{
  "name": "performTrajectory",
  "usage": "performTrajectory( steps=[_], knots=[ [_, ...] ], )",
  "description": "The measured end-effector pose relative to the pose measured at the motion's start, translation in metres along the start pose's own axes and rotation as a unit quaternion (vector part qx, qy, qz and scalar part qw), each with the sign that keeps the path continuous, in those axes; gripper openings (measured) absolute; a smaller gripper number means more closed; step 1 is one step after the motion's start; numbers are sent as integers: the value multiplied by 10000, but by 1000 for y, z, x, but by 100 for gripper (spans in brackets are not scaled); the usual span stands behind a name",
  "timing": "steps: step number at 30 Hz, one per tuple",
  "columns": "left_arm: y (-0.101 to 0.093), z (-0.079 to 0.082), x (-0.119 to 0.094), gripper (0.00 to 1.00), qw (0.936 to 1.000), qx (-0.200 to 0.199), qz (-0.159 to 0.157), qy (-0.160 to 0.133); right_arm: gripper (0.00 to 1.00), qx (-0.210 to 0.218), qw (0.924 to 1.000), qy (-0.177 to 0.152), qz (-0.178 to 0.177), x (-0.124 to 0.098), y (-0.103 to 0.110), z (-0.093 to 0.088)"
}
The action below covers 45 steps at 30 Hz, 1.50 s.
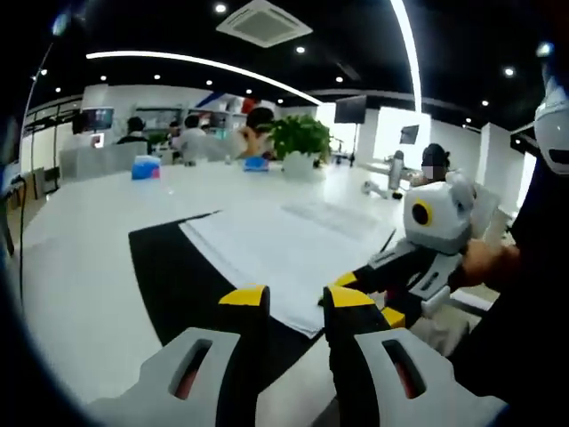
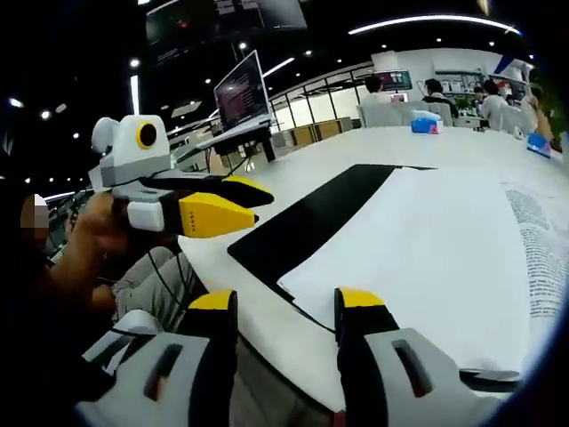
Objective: Flip through the bound document one page at a time
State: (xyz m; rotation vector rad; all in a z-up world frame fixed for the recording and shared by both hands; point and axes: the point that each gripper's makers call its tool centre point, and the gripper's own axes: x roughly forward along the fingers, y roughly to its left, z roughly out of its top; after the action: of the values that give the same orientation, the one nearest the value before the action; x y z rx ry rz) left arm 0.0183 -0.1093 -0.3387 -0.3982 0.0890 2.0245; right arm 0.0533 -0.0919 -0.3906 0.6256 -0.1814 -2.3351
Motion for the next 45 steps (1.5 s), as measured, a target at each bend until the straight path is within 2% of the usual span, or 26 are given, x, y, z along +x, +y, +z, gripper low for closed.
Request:
performTrajectory(
  steps=[6,12,16,20,25,27,29,31,35,40,43,45],
  knots=[
    [-1,10,15,26,9992,267,-194,231,38,98,9999,135,25,1,-7,1],
    [3,4,33,26,9974,362,-363,501,34,272,9996,50,93,-2,-11,0],
    [4,2,46,26,9957,354,-549,663,33,218,9997,68,129,-2,-9,0],
    [1,4,56,26,9907,475,-831,971,32,164,9997,157,93,-1,-10,-1],
    [1,-3,66,28,9752,892,-1192,1635,29,-19,9996,266,-11,-1,-12,-2],
    [2,-8,70,28,9655,1097,-1319,1956,28,-32,9997,255,-26,-1,-12,-2],
    [1,-12,72,29,9571,1133,-1491,2212,28,-38,9998,217,-32,-1,-12,-3],
    [-2,-16,77,29,9491,999,-1675,2472,27,-67,9998,187,-53,-2,-12,-3],
    [-1,-17,86,30,9378,1161,-1801,2731,27,-85,9997,190,-122,-1,-10,-3],
    [-2,-8,99,30,9348,1176,-1873,2779,28,-313,9990,236,-226,-1,-9,-4],
    [-4,-8,105,30,9331,1189,-1896,2816,28,-376,9987,242,-259,0,-11,-4],
    [-6,-12,109,30,9296,1229,-1917,2898,28,-408,9985,246,-264,-1,-11,-4]
  ],
)
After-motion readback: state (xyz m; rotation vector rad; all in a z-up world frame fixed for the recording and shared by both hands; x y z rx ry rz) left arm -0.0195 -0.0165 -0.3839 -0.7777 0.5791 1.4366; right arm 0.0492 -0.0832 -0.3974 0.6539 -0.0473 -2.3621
